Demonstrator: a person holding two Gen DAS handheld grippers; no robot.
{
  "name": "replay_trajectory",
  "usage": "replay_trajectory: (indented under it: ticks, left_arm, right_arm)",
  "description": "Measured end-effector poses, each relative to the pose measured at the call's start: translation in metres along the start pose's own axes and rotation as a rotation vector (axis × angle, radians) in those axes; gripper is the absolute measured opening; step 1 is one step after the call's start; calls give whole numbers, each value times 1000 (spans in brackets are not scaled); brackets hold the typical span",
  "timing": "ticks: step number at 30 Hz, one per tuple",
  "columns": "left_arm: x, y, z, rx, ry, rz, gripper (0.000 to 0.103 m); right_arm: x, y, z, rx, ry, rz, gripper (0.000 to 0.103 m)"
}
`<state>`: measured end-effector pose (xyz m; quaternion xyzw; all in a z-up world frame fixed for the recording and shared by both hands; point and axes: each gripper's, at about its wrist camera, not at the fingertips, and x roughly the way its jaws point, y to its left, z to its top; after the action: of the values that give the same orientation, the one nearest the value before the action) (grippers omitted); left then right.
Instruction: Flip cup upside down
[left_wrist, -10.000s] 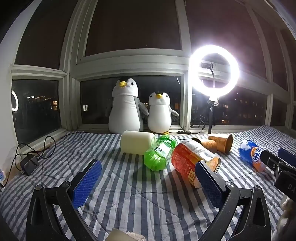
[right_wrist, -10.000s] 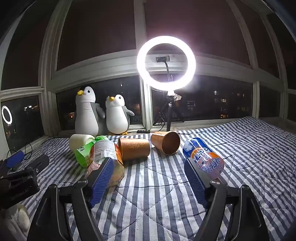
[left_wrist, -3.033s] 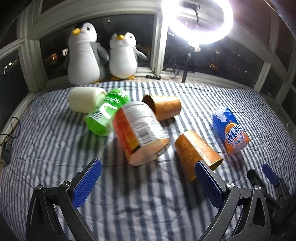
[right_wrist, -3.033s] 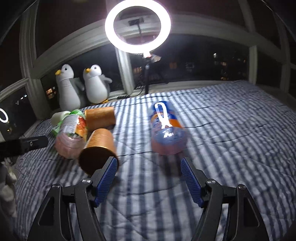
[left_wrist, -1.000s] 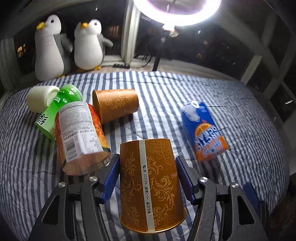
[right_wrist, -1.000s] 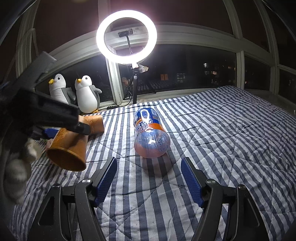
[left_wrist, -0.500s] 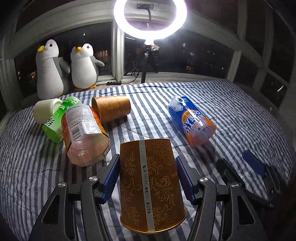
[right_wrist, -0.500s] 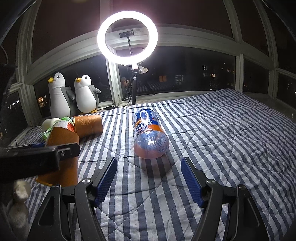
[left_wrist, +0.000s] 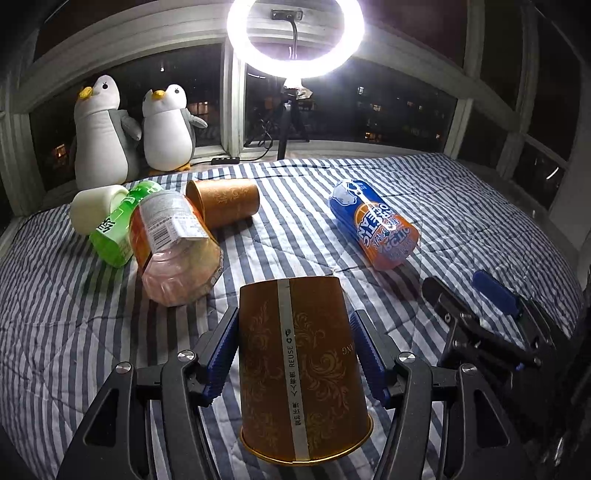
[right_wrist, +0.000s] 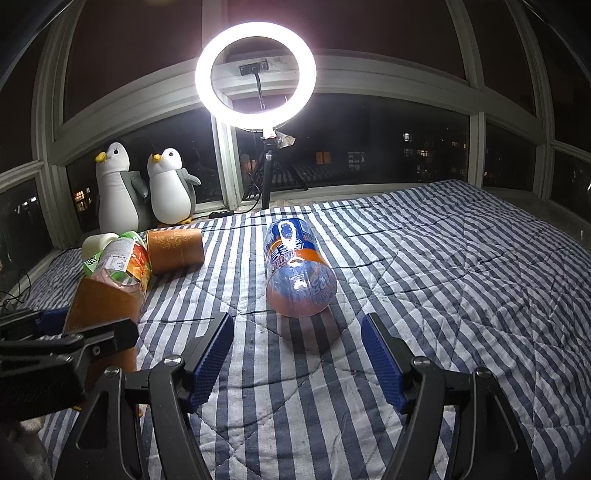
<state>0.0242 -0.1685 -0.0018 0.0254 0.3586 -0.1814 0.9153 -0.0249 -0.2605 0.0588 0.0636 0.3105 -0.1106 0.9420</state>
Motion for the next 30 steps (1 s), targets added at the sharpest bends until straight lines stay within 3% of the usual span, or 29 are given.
replay_trajectory:
  ticks: [13,20,28,30]
  left_arm:
    - [-14,-10,-40,109,-18,20,64]
    - [-21,-9,-51,154,52,-7,65]
    - [-32,-2,-49,150,23,-4,64]
    - [-36,-3,-47,154,-19,22,64]
  right_arm:
    - [-2,0,0,0,-10,-8,68]
    - [-2,-1,0,0,-9,-8,68]
    - [-1,-1,-1,1,-5,-12,68]
    - [0,-1,-1,3,-2,-12,68]
